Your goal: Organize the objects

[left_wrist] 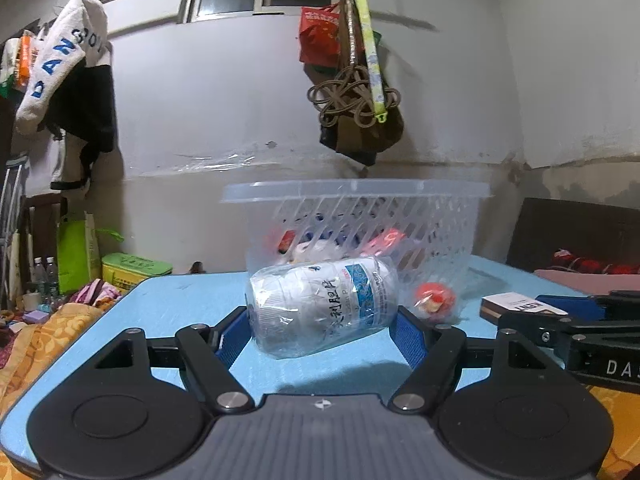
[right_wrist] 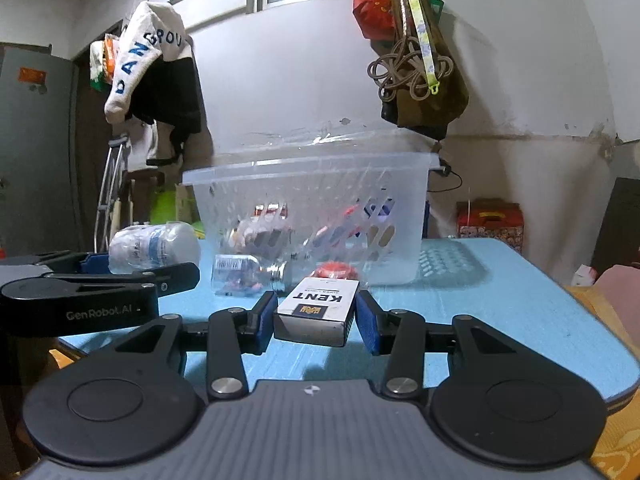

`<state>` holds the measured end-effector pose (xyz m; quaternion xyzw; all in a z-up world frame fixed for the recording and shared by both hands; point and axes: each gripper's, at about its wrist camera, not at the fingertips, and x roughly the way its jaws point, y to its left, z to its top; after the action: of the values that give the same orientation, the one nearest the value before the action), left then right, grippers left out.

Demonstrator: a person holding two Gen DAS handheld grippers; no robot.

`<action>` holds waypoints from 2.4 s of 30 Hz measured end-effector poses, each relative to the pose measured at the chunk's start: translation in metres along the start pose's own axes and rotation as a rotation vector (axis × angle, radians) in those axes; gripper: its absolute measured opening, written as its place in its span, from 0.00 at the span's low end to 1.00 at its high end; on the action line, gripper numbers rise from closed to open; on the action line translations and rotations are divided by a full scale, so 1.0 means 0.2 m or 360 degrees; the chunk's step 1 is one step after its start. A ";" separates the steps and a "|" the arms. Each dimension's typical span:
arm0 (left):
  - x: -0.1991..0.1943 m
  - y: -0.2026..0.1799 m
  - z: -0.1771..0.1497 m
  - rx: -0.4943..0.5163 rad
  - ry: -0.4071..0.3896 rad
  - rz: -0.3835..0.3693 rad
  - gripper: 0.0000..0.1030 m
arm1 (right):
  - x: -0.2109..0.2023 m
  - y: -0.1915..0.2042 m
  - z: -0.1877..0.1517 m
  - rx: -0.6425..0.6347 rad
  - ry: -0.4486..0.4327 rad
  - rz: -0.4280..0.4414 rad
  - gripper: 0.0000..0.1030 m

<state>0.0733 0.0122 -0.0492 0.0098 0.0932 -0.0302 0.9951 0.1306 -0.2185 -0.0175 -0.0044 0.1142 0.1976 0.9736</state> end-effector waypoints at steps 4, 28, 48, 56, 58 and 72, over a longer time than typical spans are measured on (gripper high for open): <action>-0.02 -0.02 0.08 -0.0002 -0.0010 -0.0028 0.76 | -0.05 -0.04 0.09 0.0005 -0.0054 0.0025 0.45; 0.74 0.14 0.92 -0.0171 0.0458 -0.0136 0.76 | 0.69 -0.09 0.78 -0.0156 0.0286 0.0024 0.55; 0.51 0.25 0.20 -0.0407 0.0599 -0.0216 1.00 | 0.43 -0.27 0.09 0.0369 0.0456 0.0105 1.00; 0.53 0.18 0.11 -0.0390 0.0651 -0.0237 1.00 | 0.40 -0.18 0.03 0.0176 0.0483 -0.0001 1.00; 0.53 0.15 0.11 -0.0347 0.0644 -0.0212 1.00 | 0.38 -0.14 0.01 0.0132 0.0472 -0.0037 1.00; 0.69 -0.08 0.16 -0.0215 0.0756 -0.0022 1.00 | 0.33 -0.11 -0.03 0.0077 0.0392 -0.0056 1.00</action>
<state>0.2132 -0.0122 -0.0438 -0.0506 0.3264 -0.0275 0.9435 0.1971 -0.2140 -0.0391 -0.0071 0.2376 0.1755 0.9554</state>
